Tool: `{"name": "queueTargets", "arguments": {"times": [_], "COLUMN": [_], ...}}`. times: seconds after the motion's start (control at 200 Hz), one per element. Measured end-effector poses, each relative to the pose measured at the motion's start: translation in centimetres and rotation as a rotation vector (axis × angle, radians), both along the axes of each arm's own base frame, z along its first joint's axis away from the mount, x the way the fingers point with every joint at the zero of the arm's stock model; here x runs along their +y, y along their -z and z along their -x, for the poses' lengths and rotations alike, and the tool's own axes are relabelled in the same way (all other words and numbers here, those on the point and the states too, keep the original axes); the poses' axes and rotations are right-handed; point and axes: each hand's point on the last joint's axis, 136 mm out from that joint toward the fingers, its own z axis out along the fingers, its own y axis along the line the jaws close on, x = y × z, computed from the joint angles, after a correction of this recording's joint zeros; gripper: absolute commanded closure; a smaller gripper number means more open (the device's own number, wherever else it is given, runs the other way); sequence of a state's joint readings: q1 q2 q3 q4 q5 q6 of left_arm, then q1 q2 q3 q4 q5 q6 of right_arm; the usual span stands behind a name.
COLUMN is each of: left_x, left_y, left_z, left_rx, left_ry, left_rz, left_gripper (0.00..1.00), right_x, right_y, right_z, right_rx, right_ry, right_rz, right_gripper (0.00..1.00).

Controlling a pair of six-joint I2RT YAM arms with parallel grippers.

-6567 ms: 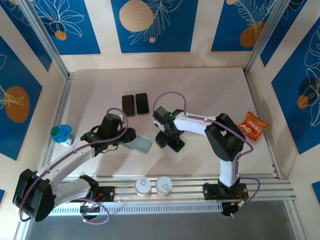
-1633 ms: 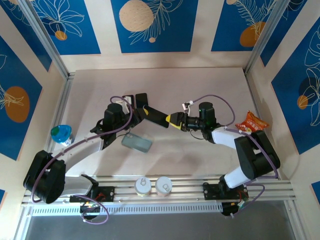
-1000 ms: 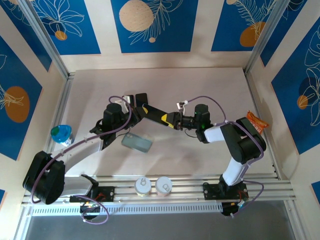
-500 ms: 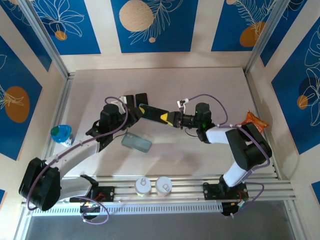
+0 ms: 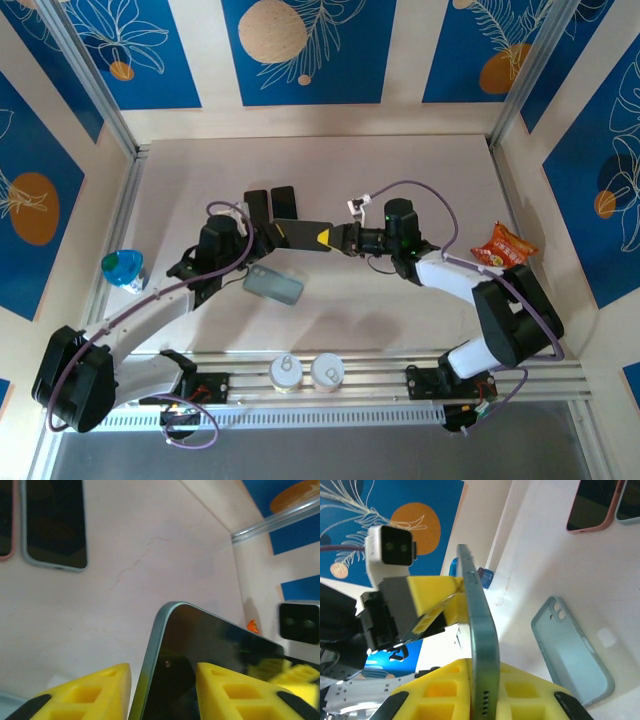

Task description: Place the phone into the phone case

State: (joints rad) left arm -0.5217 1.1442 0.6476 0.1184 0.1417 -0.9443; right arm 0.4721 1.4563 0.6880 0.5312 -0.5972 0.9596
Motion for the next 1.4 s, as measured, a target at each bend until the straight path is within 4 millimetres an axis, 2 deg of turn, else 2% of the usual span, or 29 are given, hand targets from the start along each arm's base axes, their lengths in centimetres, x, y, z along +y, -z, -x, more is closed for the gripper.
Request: {"name": "queueTargets", "arguments": {"times": [0.09, 0.3, 0.435, 0.56, 0.735, 0.885, 1.035, 1.135, 1.401], "left_x": [0.3, 0.9, 1.5, 2.1, 2.6, 1.5, 0.2, -0.4, -2.4], "left_y": [0.0, -0.8, -0.3, 0.6, 3.3, 6.0, 8.2, 9.6, 13.3], "left_z": [0.1, 0.3, 0.6, 1.1, 2.4, 3.8, 4.9, 5.5, 7.6], "left_rx": [-0.008, -0.040, -0.031, -0.013, 0.053, 0.122, 0.171, 0.210, 0.309], "left_ry": [-0.003, -0.019, -0.024, -0.028, -0.002, 0.066, 0.147, 0.188, 0.292], "left_rz": [-0.019, -0.037, -0.077, -0.117, -0.182, -0.214, -0.253, -0.275, -0.317], "left_gripper": [0.51, 0.49, 0.49, 0.53, 0.62, 0.72, 0.91, 0.99, 1.00], "right_x": [-0.1, -0.8, -1.6, -3.4, -7.1, -9.4, -10.2, -10.6, -11.1], "right_y": [0.2, 1.4, 1.6, 1.5, 0.8, 0.8, 1.7, 2.8, 3.6], "right_z": [0.6, 1.1, 1.2, 0.7, 0.0, 0.0, 1.0, 1.5, 1.8], "right_rx": [-0.005, 0.024, 0.031, 0.046, 0.049, 0.066, 0.094, 0.131, 0.162], "right_ry": [0.000, 0.018, 0.039, 0.085, 0.184, 0.239, 0.253, 0.260, 0.269], "right_rz": [0.031, 0.100, 0.130, 0.151, 0.187, 0.214, 0.234, 0.252, 0.270], "right_gripper": [1.00, 1.00, 1.00, 1.00, 1.00, 1.00, 1.00, 1.00, 1.00]}}
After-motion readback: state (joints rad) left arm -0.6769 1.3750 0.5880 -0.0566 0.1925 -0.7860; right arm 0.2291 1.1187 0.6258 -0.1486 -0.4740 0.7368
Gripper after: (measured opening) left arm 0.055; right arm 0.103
